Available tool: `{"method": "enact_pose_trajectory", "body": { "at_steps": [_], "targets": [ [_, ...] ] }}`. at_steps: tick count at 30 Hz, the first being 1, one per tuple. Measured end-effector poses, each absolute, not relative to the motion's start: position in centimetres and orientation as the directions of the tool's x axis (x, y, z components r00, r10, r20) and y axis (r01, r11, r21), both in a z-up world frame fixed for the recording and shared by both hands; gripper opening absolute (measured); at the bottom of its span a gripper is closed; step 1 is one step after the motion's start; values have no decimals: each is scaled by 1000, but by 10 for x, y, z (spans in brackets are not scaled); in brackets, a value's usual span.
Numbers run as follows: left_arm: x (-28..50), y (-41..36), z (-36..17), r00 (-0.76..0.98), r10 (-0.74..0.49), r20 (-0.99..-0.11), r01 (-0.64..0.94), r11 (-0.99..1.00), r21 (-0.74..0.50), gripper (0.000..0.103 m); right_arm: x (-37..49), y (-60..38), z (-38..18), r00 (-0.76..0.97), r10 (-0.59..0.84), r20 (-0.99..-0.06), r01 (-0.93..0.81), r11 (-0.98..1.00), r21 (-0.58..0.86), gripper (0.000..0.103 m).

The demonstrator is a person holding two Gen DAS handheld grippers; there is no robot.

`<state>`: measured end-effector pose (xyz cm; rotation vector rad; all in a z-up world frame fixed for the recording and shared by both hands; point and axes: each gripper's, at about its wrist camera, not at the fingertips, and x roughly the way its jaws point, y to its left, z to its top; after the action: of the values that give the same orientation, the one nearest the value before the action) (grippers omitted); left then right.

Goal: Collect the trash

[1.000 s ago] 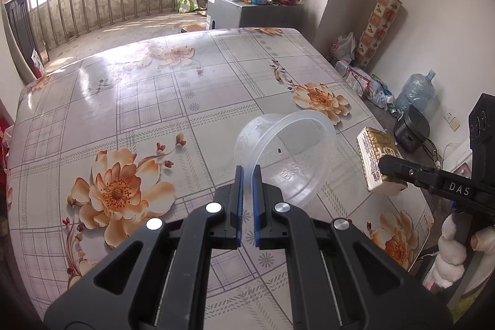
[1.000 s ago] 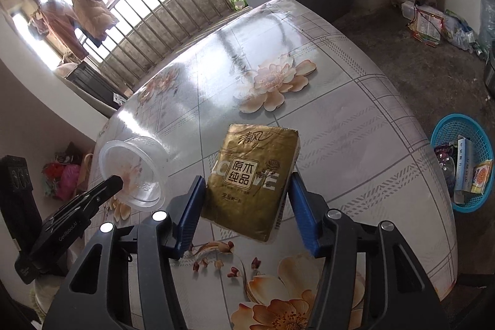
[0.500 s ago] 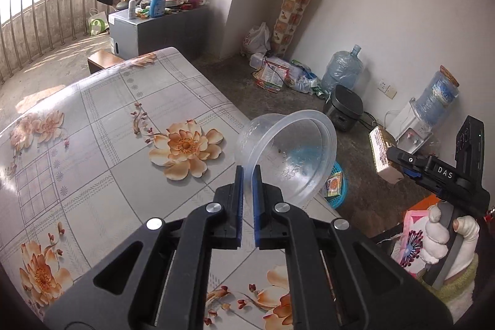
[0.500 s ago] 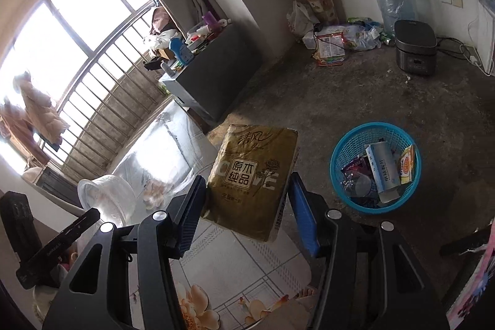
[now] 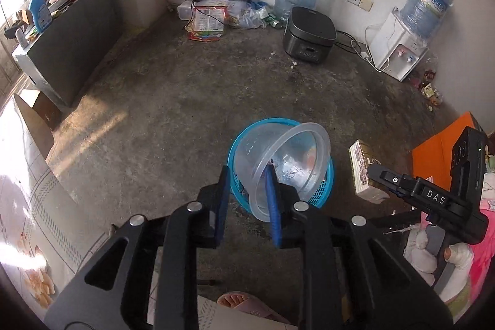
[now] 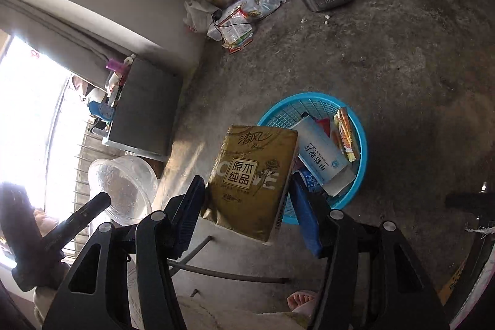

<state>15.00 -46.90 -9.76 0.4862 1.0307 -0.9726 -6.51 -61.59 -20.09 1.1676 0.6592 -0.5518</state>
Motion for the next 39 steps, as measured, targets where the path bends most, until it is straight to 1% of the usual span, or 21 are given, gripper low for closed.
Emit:
{"method": "enact_pose_trajectory", "body": {
  "at_steps": [1,3,4,6,9,13,15,17,19,21,23,24,26,28,31,33,36,39],
  "targets": [
    [150,-483,-106,166,-439,-883,861,501,-88,48,-62,-629,-217,686,-57,-725,710,272,650,64],
    [151,-501,-121,150,-422,-894,858,505,-95,48,-55,-650,-249,663,-43,-747,732,245,636,65],
    [151,-503,-124,137,-425,-895,854,508,-111,48,-54,-657,-263,631,-49,-775,763,224,607,65],
    [151,-502,-123,114,-450,-886,847,510,-151,48,-53,-664,-282,611,-44,-791,781,202,592,65],
    [149,-494,-114,123,-469,-875,857,494,-144,49,-59,-658,-291,618,-40,-785,775,195,601,65],
    [147,-472,-93,145,-499,-854,857,496,-144,51,-64,-644,-283,609,-60,-791,779,235,581,65],
    [147,-459,-78,158,-529,-834,853,499,-155,52,-66,-635,-270,605,-80,-792,780,260,569,65],
    [142,-439,-58,178,-564,-806,850,501,-163,60,-66,-622,-250,620,-107,-777,764,305,568,65],
    [137,-417,-38,202,-598,-776,853,497,-161,63,-63,-607,-223,639,-142,-756,743,370,558,65],
    [130,-393,-15,237,-622,-747,849,506,-152,69,-61,-589,-192,672,-171,-721,704,451,549,65],
    [122,-364,8,289,-645,-708,835,531,-144,79,-56,-567,-163,693,-196,-694,669,534,517,65],
    [118,-349,19,317,-654,-687,824,549,-142,82,-54,-554,-146,711,-203,-674,641,582,500,65],
    [109,-316,42,379,-661,-648,792,593,-142,86,-50,-529,-118,733,-216,-645,596,661,455,69],
    [101,-283,61,459,-635,-622,737,663,-133,94,-48,-503,-91,766,-217,-605,539,730,420,77],
    [87,-235,79,581,-561,-590,618,775,-128,94,-50,-465,-55,812,-213,-543,459,808,370,86],
    [80,-208,84,634,-491,-597,540,834,-112,94,-52,-441,-34,834,-211,-510,419,842,338,91],
    [66,-174,86,688,-396,-608,452,890,-68,94,-56,-411,-12,856,-205,-474,377,875,303,96],
    [48,-143,83,753,-289,-591,368,930,14,94,-60,-383,4,869,-195,-455,340,903,262,97]
  ]
}}
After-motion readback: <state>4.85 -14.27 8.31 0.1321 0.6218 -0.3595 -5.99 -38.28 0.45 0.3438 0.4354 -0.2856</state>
